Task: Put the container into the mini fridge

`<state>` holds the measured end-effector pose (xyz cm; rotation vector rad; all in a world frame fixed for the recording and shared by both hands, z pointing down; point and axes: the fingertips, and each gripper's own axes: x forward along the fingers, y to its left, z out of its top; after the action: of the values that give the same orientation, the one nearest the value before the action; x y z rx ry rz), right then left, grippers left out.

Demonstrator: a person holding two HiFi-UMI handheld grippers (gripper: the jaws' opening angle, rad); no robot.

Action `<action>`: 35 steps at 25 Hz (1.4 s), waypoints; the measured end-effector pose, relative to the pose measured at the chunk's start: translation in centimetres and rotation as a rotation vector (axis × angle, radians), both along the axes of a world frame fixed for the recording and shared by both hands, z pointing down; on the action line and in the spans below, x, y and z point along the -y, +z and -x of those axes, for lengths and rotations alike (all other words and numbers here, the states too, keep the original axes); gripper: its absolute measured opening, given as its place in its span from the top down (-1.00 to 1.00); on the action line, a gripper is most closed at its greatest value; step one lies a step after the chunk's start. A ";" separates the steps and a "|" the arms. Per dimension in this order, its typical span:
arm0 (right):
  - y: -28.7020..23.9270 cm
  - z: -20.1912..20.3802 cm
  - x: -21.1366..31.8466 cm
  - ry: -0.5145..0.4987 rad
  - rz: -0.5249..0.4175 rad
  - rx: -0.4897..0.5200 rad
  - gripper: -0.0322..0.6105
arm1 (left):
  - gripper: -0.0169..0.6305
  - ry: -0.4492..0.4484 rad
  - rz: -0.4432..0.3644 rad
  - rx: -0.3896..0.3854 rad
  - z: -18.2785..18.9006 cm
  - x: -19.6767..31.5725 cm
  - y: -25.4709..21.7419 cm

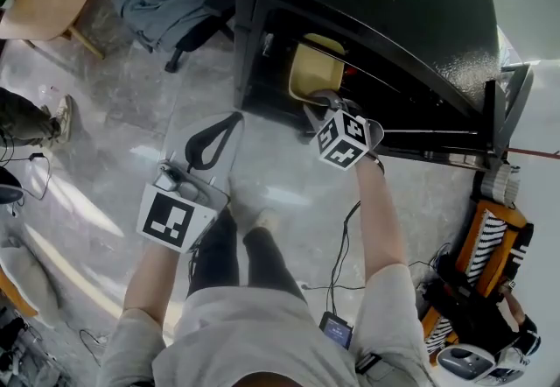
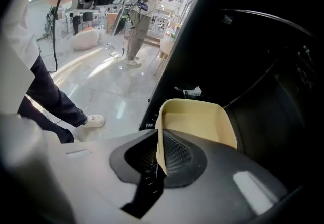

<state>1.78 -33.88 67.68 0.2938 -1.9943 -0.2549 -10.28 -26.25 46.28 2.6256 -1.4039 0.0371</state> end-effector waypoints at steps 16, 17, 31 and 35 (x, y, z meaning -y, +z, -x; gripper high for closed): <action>-0.3 -0.6 4.9 0.053 -0.113 -0.052 0.76 | 0.94 -0.020 0.005 0.007 0.9 1.0 0.2; -0.3 -0.7 5.2 0.059 -0.121 -0.056 0.76 | 0.94 -0.023 0.005 0.007 0.9 1.0 0.2; 0.0 -1.3 8.4 0.088 -0.195 -0.089 0.74 | 0.94 -0.049 0.012 0.013 1.5 1.4 0.7; 0.1 -1.6 8.9 0.098 -0.194 -0.092 0.74 | 0.94 -0.055 0.016 0.014 1.6 1.5 0.7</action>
<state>3.36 -42.80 67.76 0.4939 -1.8614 -0.3930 -11.91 -27.73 47.01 2.5782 -1.4733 0.0602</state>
